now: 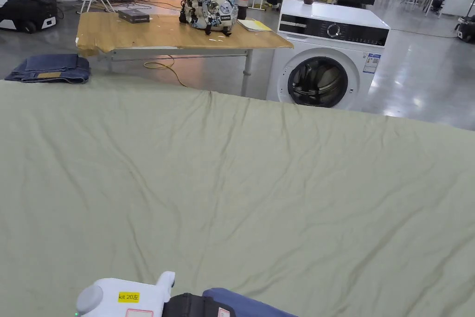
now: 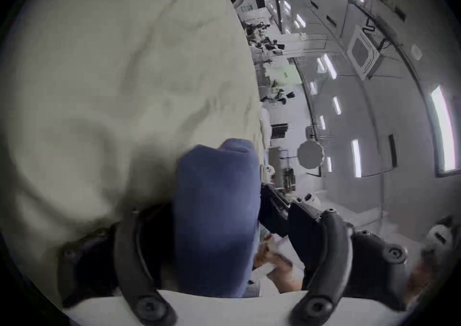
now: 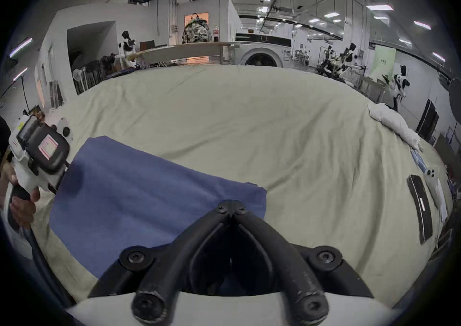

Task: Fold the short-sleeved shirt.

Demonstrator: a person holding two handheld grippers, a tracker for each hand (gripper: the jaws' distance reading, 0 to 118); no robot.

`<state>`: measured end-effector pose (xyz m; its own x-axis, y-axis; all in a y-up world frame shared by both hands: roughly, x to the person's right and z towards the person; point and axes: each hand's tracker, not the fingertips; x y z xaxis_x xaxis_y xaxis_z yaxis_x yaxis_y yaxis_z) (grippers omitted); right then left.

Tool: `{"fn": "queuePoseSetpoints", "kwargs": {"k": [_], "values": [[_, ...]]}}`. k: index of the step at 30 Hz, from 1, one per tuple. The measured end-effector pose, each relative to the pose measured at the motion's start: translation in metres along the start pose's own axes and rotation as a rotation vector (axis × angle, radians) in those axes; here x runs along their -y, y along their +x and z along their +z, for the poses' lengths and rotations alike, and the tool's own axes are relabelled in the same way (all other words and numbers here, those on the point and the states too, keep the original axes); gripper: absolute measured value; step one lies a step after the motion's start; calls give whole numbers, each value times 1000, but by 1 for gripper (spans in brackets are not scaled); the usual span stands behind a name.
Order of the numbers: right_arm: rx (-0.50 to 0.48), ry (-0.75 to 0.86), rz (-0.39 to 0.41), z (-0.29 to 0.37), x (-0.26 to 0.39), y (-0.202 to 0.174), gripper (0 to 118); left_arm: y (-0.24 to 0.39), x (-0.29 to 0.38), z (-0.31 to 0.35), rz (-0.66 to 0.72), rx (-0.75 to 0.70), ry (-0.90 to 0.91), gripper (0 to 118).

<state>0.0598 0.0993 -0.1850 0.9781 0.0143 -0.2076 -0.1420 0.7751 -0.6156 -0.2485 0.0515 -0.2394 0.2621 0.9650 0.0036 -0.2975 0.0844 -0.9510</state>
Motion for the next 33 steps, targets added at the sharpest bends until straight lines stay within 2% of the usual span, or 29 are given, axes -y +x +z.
{"fn": "queuePoseSetpoints", "kwargs": {"k": [2,3,4,7,18,22,25,33], "values": [[-1,-2,-3,-2,1,2,0,0,2,-17,-48,-33,-27,57],[-1,-3,-3,-2,1,2,0,0,3,-19,-77,-68,-25,39],[-1,-4,-3,-2,1,3,0,-2,5,-23,-74,-115,-11,31],[-6,-4,0,-1,1,3,0,-11,7,-12,-27,-49,21,23],[29,3,119,5,-1,-6,0,5,2,-4,-81,-41,18,21],[-4,43,75,17,-17,-3,0,24,1,7,-91,-26,30,21],[9,92,83,18,-33,-2,0,33,-7,30,-90,-8,60,21],[19,168,71,8,-75,6,0,39,-37,138,-91,-96,164,21]]}}
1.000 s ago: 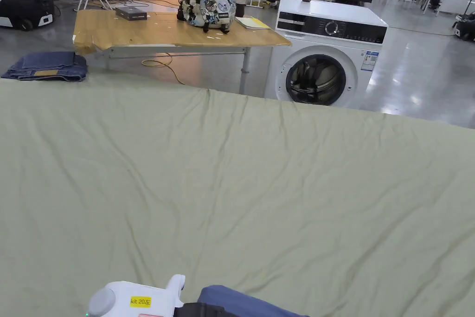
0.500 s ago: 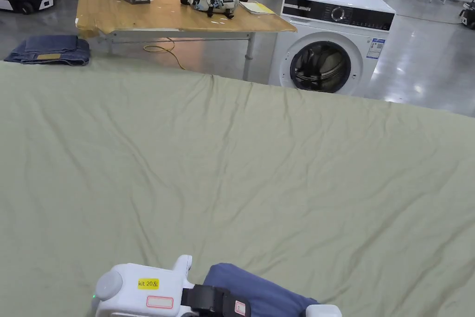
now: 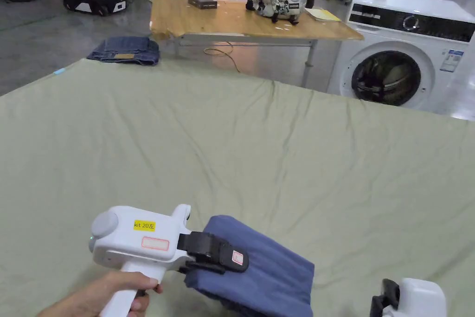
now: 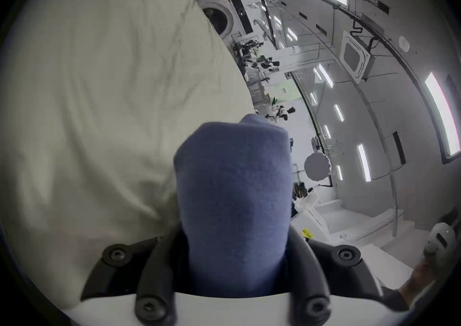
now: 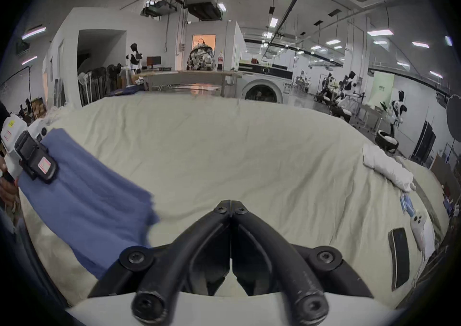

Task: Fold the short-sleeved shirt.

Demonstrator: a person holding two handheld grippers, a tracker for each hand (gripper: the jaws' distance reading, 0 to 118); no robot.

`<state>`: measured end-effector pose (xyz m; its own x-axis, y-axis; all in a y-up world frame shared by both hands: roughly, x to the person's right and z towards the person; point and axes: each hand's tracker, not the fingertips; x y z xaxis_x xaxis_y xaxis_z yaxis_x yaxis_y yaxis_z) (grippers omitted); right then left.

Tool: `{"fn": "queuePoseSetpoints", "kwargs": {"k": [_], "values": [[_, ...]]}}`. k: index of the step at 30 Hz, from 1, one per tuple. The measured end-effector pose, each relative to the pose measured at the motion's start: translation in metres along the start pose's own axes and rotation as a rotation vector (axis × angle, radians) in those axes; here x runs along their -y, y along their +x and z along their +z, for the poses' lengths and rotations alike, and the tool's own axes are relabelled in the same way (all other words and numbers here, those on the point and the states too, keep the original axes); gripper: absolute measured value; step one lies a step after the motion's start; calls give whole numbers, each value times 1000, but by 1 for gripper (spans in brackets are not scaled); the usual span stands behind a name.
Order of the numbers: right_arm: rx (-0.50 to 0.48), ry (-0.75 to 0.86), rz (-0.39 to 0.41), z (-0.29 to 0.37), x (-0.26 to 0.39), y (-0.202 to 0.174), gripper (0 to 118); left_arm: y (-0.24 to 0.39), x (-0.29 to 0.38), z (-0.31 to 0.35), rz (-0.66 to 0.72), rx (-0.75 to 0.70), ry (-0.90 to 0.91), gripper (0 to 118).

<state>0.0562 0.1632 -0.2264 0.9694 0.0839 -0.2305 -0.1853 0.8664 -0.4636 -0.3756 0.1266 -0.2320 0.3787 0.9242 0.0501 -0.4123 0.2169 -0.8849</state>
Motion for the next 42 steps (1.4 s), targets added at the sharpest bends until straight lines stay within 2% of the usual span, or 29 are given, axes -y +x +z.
{"fn": "queuePoseSetpoints", "kwargs": {"k": [6,16,24,29,30,31,33,34,40,42], "values": [[10,31,8,-4,-15,2,0,9,-31,103,-23,-168,66,21],[22,5,4,-9,-11,-1,0,1,-56,277,72,-429,216,21],[23,-8,-9,-13,-9,-8,0,-4,-41,338,159,-553,294,21],[17,-14,0,-13,-10,-15,0,-30,-52,363,204,-624,298,21],[16,-14,0,-13,-9,-16,0,-31,-52,363,212,-637,299,25],[14,-15,0,-13,-9,-16,0,-32,-53,363,216,-658,302,36],[12,-18,0,-12,-10,-17,0,-38,-59,369,231,-757,309,71],[11,-17,0,-11,-10,-17,0,-36,-63,371,212,-814,308,84],[17,-7,-4,-10,-9,-12,0,-19,-76,390,152,-994,409,84],[15,-6,-11,-10,-9,-11,0,-1,-70,374,99,-1062,423,84]]}}
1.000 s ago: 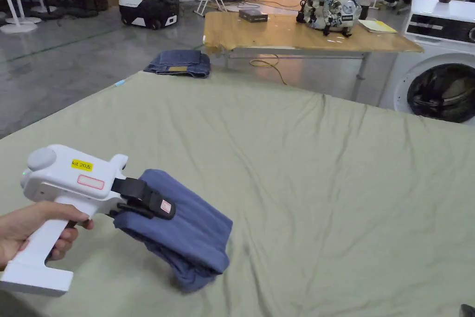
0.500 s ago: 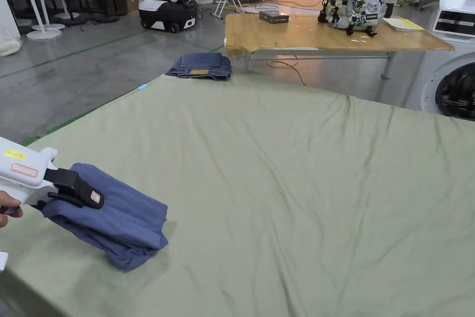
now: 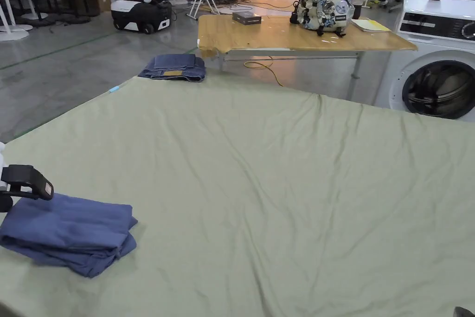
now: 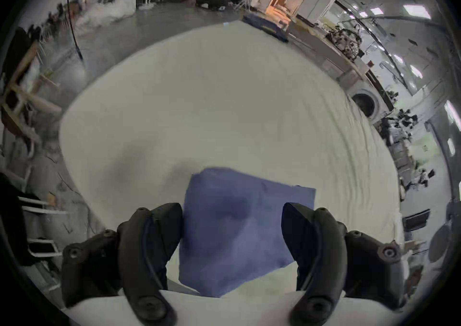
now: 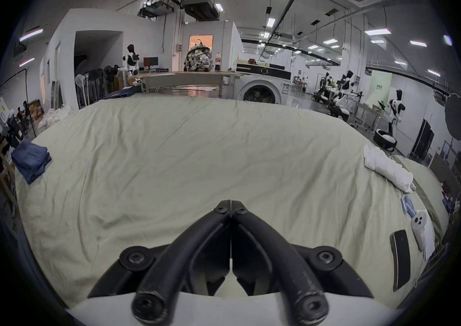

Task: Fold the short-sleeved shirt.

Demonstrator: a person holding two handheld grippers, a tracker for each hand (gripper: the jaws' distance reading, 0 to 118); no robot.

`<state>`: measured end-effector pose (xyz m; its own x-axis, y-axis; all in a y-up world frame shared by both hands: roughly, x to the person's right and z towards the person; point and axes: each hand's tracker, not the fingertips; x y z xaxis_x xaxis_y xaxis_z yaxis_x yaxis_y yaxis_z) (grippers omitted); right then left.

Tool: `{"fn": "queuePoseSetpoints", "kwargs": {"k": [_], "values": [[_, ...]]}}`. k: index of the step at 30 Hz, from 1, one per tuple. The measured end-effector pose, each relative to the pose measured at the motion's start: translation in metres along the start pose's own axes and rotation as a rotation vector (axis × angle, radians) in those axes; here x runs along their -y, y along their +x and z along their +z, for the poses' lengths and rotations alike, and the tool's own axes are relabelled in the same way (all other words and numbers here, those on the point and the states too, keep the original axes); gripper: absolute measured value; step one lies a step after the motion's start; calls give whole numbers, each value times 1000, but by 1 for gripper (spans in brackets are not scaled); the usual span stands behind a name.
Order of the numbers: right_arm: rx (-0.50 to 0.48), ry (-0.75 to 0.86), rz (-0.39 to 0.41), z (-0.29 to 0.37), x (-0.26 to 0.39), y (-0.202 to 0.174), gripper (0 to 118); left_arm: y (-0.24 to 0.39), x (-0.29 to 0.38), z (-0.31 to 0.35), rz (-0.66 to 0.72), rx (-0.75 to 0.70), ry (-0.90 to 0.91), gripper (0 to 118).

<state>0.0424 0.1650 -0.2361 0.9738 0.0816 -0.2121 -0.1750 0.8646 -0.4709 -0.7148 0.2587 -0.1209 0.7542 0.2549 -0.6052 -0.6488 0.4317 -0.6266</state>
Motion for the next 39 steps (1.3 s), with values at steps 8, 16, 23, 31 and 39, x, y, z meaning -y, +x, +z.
{"fn": "queuePoseSetpoints", "kwargs": {"k": [8,16,23,31,39], "values": [[-3,7,-10,2,-4,1,0,57,31,-16,-319,-193,115,57],[0,18,-16,6,-8,5,0,108,66,-48,-574,-416,174,44],[-4,26,-31,5,-5,10,0,169,116,-22,-523,-125,310,11],[-2,44,-61,7,-8,16,0,291,196,-3,-587,118,444,7],[9,86,-106,11,-17,21,0,382,246,-14,-577,272,552,0]]}}
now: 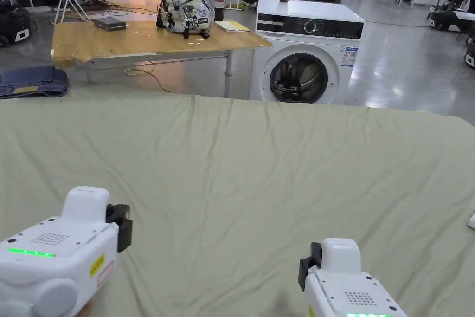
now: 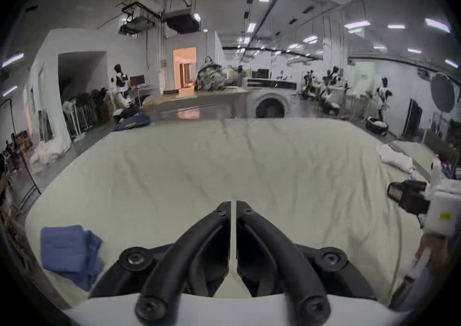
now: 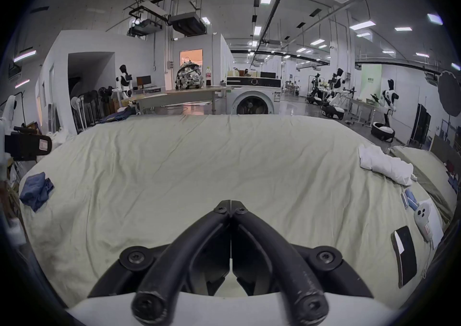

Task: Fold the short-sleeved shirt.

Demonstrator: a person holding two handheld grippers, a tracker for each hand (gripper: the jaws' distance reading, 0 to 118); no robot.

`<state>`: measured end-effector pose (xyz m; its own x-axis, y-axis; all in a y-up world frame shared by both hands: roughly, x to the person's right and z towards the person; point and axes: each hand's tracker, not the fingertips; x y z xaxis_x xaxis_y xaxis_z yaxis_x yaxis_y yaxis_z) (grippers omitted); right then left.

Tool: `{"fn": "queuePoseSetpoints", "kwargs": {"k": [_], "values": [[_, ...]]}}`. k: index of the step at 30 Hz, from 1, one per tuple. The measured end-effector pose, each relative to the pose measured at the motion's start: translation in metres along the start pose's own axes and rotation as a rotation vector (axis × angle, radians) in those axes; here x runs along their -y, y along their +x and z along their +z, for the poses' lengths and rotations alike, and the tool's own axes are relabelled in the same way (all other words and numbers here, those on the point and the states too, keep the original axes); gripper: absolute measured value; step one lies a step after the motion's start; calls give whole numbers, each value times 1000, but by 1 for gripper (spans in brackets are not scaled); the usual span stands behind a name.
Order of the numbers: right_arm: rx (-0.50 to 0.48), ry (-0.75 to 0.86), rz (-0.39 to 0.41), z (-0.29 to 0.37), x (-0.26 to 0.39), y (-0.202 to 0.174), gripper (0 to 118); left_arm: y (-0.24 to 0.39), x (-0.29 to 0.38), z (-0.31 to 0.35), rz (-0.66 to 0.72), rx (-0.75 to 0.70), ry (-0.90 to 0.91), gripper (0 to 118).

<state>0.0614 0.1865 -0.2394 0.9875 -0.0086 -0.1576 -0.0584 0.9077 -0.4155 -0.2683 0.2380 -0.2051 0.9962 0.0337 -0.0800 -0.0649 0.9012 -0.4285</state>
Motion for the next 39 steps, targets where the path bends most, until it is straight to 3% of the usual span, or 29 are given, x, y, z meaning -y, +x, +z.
{"fn": "queuePoseSetpoints", "kwargs": {"k": [12,26,28,30,32,34,35,39], "values": [[30,113,-57,8,-21,11,0,45,20,-9,38,-74,134,0],[35,210,-8,15,-23,1,0,42,15,6,-46,-155,306,0],[41,236,1,16,-23,-1,10,41,14,7,-43,-159,317,0],[43,257,8,18,-24,-2,32,41,13,8,-49,-171,335,12],[47,270,12,18,-25,-3,55,40,12,8,-47,-171,340,36],[69,288,19,19,-27,-3,63,39,11,7,-41,-165,345,71],[72,298,15,19,-26,-2,64,39,10,8,-37,-164,347,82],[102,312,4,20,-30,1,86,39,9,11,-31,-160,365,87]]}}
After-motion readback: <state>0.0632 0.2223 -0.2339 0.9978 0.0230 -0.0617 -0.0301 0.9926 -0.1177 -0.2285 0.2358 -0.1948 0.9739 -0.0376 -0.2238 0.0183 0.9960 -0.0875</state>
